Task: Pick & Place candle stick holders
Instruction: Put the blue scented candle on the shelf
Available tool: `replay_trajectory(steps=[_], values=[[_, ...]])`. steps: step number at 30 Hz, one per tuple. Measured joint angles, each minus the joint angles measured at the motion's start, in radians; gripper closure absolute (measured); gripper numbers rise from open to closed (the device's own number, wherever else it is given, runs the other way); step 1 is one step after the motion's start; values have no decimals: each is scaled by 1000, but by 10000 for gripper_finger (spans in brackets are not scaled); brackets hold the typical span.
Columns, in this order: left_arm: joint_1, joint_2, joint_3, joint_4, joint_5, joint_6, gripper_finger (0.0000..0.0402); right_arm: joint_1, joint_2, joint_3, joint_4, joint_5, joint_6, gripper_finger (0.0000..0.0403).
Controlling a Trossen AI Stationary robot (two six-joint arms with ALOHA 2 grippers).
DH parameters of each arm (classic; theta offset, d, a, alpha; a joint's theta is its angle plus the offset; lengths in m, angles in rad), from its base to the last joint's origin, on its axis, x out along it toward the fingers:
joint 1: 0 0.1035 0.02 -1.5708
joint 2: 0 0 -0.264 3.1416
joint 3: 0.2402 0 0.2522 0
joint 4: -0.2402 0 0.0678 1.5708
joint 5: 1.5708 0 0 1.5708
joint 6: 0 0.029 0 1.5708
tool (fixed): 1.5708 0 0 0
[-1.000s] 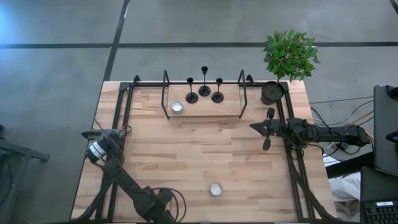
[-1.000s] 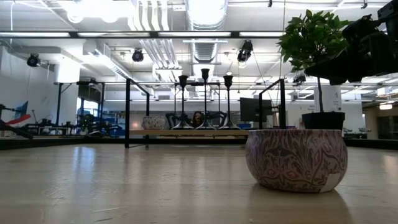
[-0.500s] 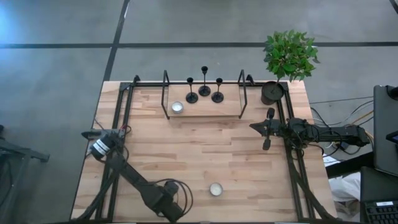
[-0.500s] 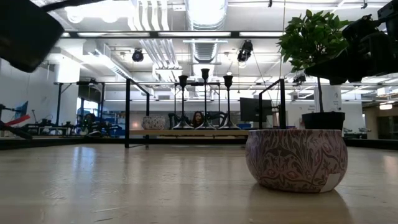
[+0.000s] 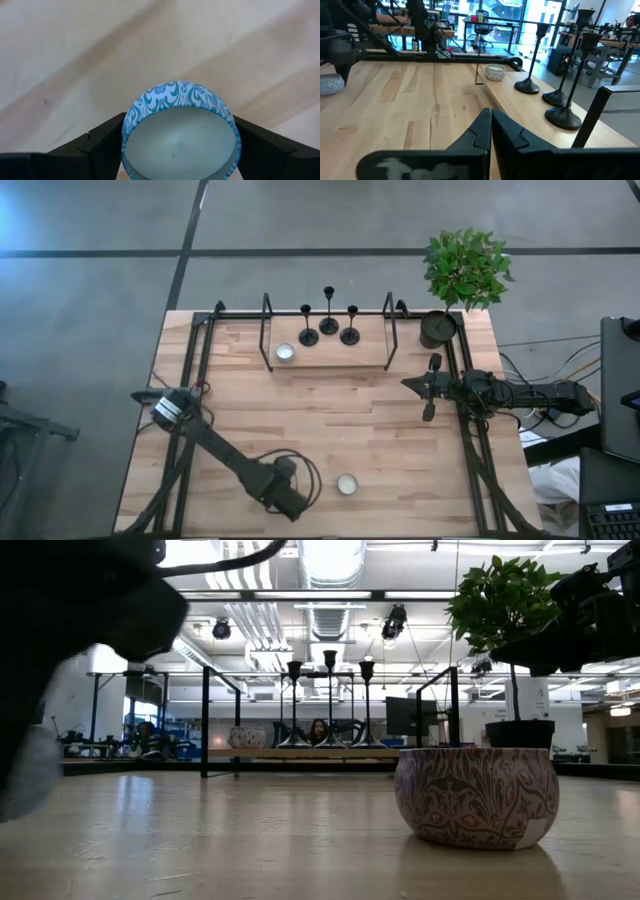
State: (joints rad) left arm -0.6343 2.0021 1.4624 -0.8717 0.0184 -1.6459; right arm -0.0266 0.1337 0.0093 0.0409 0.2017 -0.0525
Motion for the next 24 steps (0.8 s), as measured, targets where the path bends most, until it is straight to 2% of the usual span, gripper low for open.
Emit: replay_trajectory(steps=[8,17,24], values=[[87,-31,0,-1,-39,-19,92,0,0,0,0,0,0,394],[195,-69,2,-13,-91,127,92,0,0,0,0,0,0,394],[317,-104,2,-55,-90,161,92,0,0,0,0,0,0,394]])
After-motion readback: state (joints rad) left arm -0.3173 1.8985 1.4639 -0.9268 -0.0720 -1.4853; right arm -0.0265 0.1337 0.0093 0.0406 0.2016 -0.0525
